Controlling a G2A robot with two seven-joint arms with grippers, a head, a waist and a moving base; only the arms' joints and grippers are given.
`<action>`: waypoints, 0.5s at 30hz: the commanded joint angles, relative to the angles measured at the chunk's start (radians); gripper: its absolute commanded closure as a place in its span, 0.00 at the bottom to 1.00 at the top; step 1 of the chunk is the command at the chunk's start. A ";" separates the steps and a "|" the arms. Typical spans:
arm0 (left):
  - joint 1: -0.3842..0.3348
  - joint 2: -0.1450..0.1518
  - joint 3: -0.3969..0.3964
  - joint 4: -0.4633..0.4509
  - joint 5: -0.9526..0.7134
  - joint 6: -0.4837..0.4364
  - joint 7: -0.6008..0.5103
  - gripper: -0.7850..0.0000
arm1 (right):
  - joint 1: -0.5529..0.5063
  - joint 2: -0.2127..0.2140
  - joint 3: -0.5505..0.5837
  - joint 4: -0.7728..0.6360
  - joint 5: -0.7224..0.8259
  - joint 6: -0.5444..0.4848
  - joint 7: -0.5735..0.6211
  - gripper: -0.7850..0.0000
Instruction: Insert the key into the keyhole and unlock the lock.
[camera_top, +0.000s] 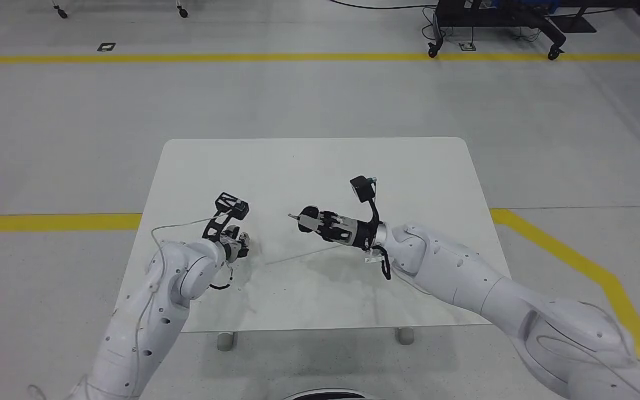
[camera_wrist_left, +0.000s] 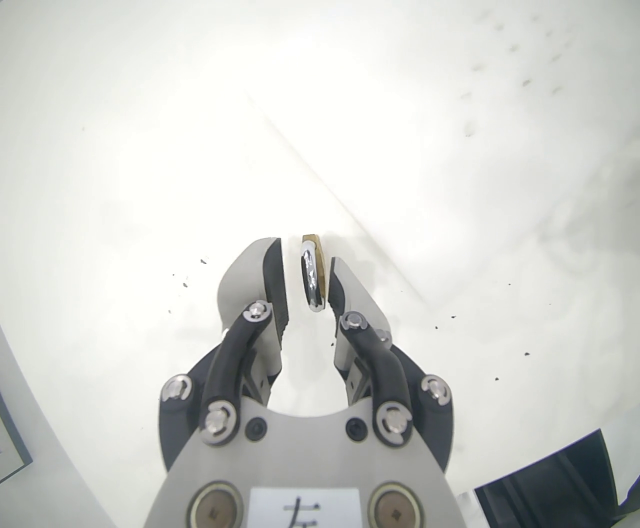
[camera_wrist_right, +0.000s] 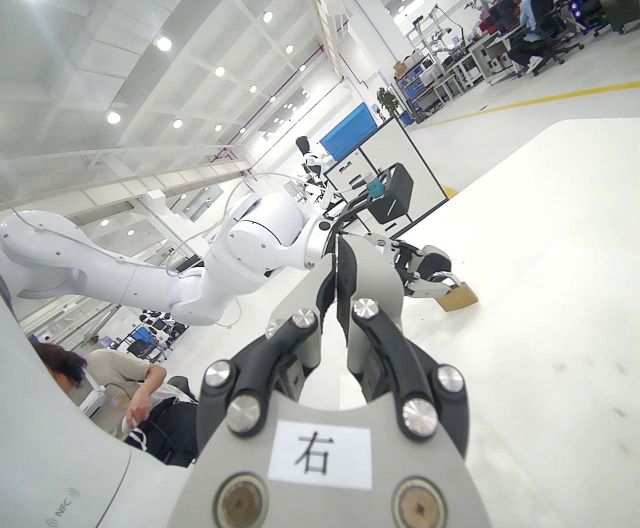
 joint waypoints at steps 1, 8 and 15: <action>0.005 0.001 -0.005 -0.008 0.001 0.000 -0.003 0.69 | 0.000 0.000 0.000 0.000 0.000 0.000 0.000 1.00; 0.025 0.004 -0.017 -0.031 0.014 -0.006 -0.021 1.00 | 0.000 0.000 0.000 0.000 0.000 0.000 0.000 1.00; 0.006 -0.002 0.000 0.006 0.008 -0.008 0.000 1.00 | 0.000 0.000 0.000 0.000 0.000 0.000 0.000 1.00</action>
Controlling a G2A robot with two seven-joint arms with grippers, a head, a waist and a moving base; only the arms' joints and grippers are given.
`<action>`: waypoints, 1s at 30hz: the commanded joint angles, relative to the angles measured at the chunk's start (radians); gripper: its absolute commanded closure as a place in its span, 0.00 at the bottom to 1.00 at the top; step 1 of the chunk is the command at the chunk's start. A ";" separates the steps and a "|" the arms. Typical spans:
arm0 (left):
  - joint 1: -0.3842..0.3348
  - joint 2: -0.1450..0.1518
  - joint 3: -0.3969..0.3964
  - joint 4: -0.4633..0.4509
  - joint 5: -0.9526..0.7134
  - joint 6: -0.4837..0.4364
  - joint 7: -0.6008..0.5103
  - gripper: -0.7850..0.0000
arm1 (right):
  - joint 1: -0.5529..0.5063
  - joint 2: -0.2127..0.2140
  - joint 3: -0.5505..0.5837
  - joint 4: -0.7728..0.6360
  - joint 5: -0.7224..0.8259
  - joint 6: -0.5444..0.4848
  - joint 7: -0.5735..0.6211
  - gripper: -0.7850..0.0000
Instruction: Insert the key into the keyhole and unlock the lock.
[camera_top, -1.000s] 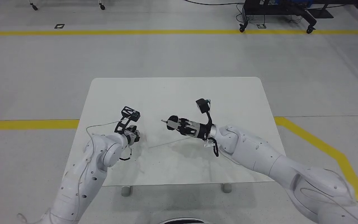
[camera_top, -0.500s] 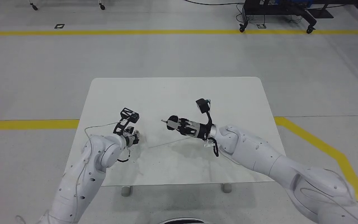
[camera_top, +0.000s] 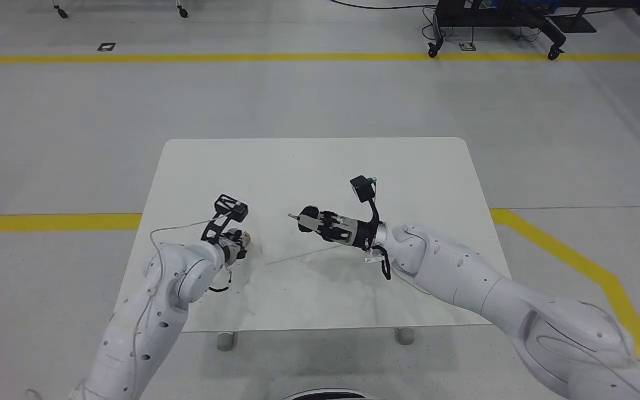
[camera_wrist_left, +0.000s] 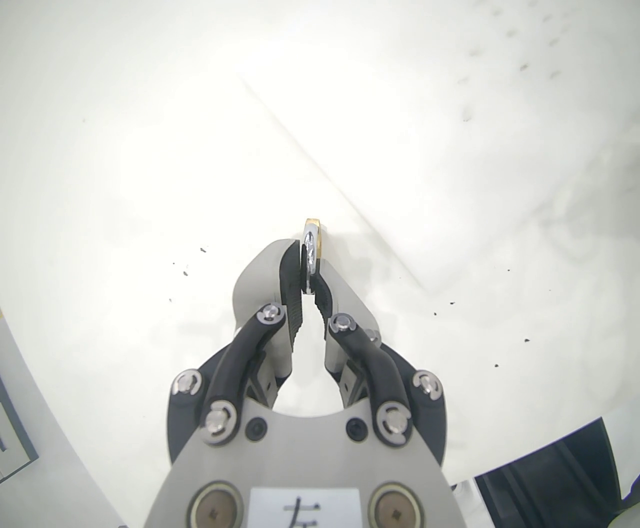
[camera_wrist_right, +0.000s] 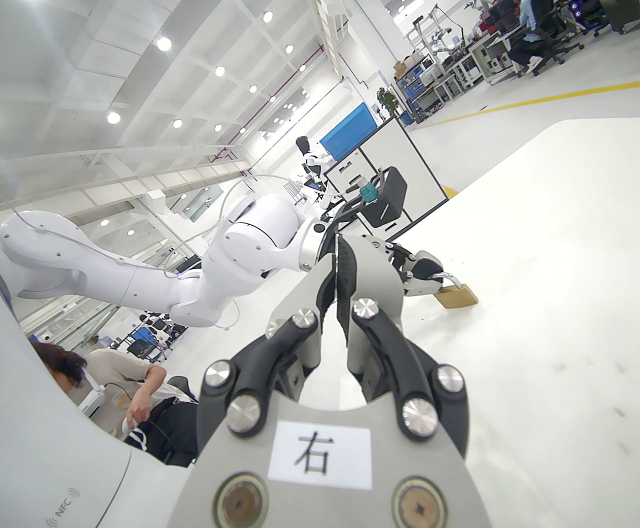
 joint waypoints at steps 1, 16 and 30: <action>-0.012 -0.002 0.008 0.020 0.002 0.000 0.007 1.00 | 0.000 0.000 0.000 0.000 0.000 0.000 0.000 1.00; -0.030 -0.009 0.008 0.031 -0.016 0.006 0.029 0.42 | 0.000 0.000 0.000 0.000 0.000 0.000 0.000 1.00; -0.039 -0.014 0.022 0.039 0.002 0.011 0.026 1.00 | 0.000 0.000 0.000 0.000 0.000 0.000 0.000 1.00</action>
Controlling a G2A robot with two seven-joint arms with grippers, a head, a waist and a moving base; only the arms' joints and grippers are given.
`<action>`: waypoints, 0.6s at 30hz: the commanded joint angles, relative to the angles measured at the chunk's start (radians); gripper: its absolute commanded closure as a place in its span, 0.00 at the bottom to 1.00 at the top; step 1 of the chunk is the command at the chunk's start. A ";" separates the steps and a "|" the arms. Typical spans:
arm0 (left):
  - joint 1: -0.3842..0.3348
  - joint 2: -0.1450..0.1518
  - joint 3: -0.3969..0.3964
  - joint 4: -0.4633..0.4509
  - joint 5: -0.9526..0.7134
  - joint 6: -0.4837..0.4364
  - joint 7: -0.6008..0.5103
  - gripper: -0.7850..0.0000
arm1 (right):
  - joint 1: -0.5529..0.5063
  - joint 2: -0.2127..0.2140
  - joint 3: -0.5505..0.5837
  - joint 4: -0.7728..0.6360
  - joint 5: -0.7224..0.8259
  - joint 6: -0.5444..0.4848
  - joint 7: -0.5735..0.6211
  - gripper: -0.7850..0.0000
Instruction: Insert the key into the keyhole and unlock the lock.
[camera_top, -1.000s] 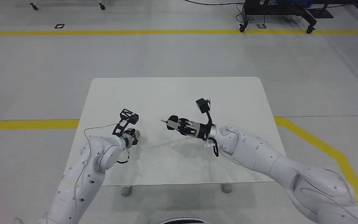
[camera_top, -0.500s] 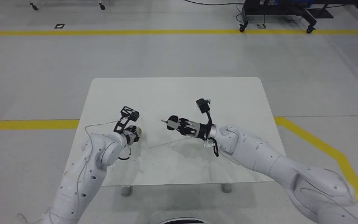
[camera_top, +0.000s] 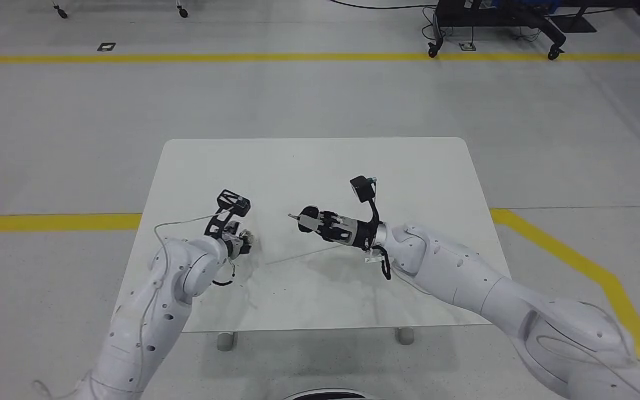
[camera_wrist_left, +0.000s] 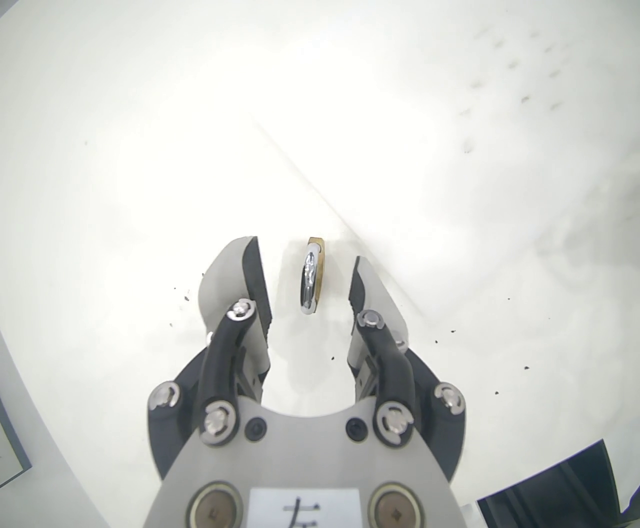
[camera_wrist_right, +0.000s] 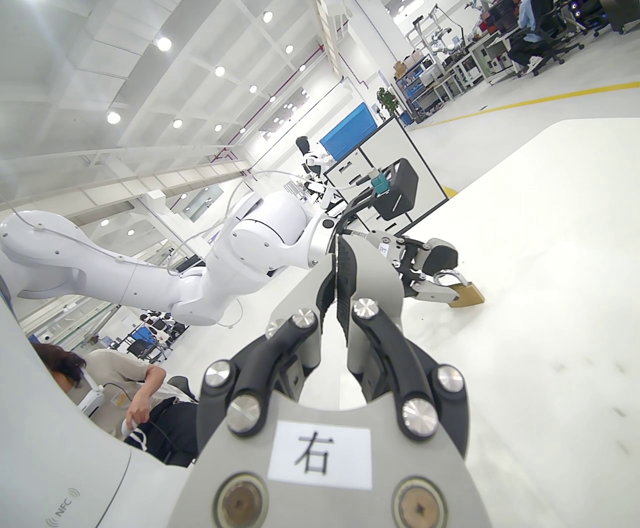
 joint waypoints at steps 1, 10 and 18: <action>-0.001 -0.001 0.001 0.000 0.001 0.001 -0.002 1.00 | 0.000 0.000 0.000 0.000 0.000 0.000 0.000 1.00; 0.004 -0.002 -0.011 -0.008 -0.027 -0.021 0.035 1.00 | 0.000 0.000 0.000 0.000 0.000 0.000 0.000 1.00; -0.025 -0.001 -0.124 0.072 -0.413 -0.128 0.030 1.00 | 0.000 0.000 0.000 0.000 0.000 0.000 0.000 1.00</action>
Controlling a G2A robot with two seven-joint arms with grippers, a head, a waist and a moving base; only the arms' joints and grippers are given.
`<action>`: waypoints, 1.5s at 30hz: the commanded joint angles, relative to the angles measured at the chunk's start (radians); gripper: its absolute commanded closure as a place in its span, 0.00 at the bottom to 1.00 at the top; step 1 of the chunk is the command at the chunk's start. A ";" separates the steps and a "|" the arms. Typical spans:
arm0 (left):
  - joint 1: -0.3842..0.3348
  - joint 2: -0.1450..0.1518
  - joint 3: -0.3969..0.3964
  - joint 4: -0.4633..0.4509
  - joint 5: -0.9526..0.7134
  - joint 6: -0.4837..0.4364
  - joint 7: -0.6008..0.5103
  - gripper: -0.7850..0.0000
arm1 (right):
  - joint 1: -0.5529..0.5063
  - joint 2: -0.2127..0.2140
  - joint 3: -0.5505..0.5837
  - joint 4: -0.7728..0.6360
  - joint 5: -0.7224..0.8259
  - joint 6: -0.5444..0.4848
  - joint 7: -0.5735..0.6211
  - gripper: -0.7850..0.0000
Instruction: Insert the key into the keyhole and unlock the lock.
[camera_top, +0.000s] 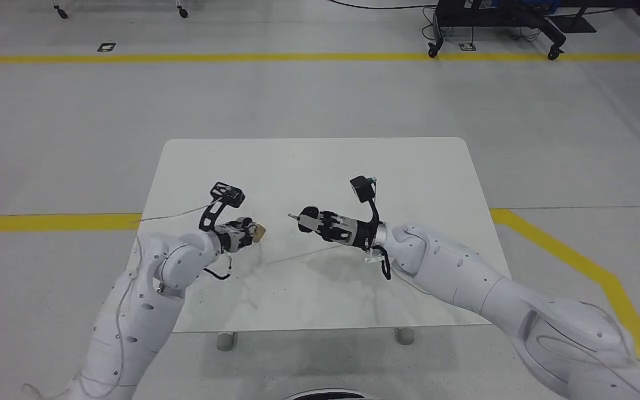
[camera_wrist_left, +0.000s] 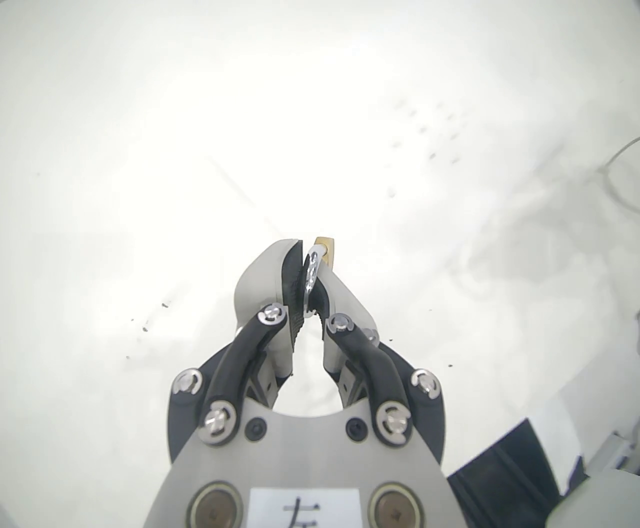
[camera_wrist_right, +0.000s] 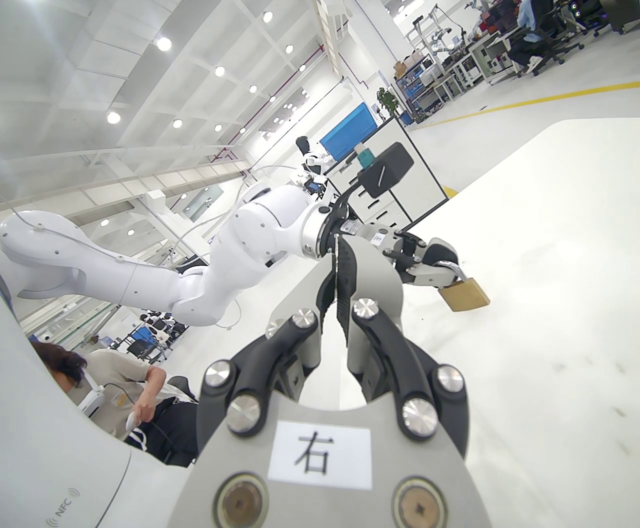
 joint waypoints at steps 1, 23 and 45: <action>-0.013 0.001 -0.024 0.032 -0.101 -0.021 -0.019 1.00 | 0.000 0.000 0.000 0.000 0.000 0.000 0.000 1.00; -0.040 0.006 -0.059 0.082 -0.224 -0.046 -0.049 1.00 | 0.000 0.000 0.000 0.000 0.000 0.000 0.000 1.00; -0.124 -0.007 -0.084 0.303 -0.810 -0.163 -0.089 1.00 | -0.075 0.012 0.113 -0.074 -0.071 0.000 -0.067 1.00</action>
